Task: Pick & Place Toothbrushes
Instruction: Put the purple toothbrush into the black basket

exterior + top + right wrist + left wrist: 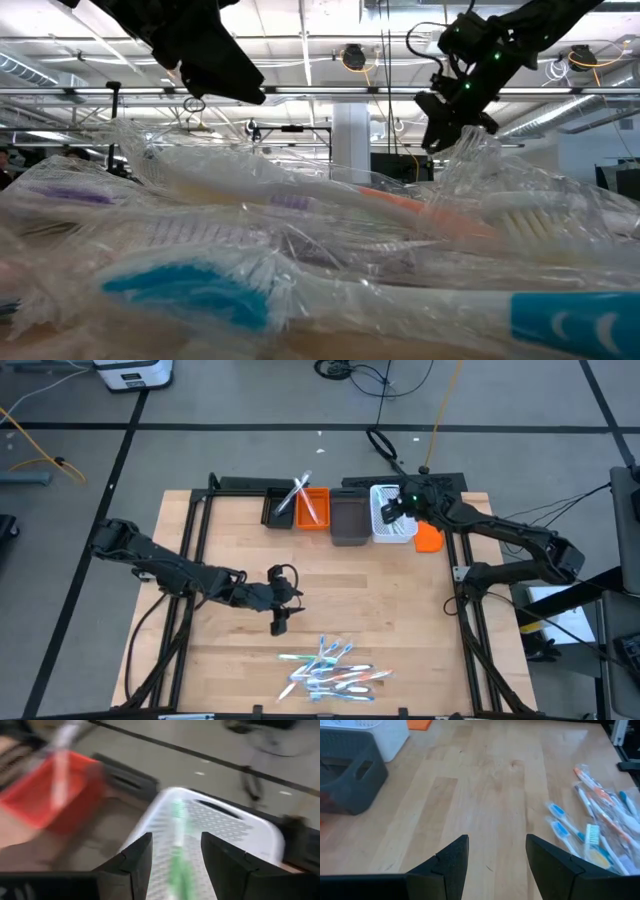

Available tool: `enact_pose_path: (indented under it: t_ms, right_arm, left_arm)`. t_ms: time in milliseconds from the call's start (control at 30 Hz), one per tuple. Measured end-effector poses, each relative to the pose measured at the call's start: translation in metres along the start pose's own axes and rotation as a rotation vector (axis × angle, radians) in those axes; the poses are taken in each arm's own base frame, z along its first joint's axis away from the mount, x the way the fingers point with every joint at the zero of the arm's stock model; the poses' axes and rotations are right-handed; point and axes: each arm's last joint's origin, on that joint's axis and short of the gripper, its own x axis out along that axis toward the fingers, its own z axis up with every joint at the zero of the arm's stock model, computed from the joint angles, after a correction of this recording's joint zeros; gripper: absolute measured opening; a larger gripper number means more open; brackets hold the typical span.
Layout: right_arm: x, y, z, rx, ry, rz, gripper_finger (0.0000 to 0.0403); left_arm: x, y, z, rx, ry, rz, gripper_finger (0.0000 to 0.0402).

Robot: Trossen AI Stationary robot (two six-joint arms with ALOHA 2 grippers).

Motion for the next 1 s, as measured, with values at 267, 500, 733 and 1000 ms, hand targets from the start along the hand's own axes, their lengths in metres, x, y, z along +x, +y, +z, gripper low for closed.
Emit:
enact_pose_path:
  t_ms: [267,500,733,1000]
  right_arm:
    - [-0.008,0.025,-0.004,-0.039,0.038,0.298,0.0160]
    - [-0.022,0.059,-0.015,-0.122,0.071,0.500,0.0160]
    - [-0.045,0.094,-0.036,-0.230,0.114,0.663,0.0160]
    - [-0.077,0.128,-0.076,-0.334,0.192,0.841,0.0160]
  left_arm:
    - [-0.002,-0.008,-0.002,0.016,0.002,-0.025,0.0200]
    - [-0.003,-0.009,-0.003,0.018,0.002,-0.030,0.0200]
    - [-0.003,-0.009,-0.003,-0.003,0.010,-0.029,0.0200]
    - [-0.004,-0.011,-0.004,0.001,0.010,-0.032,0.0200]
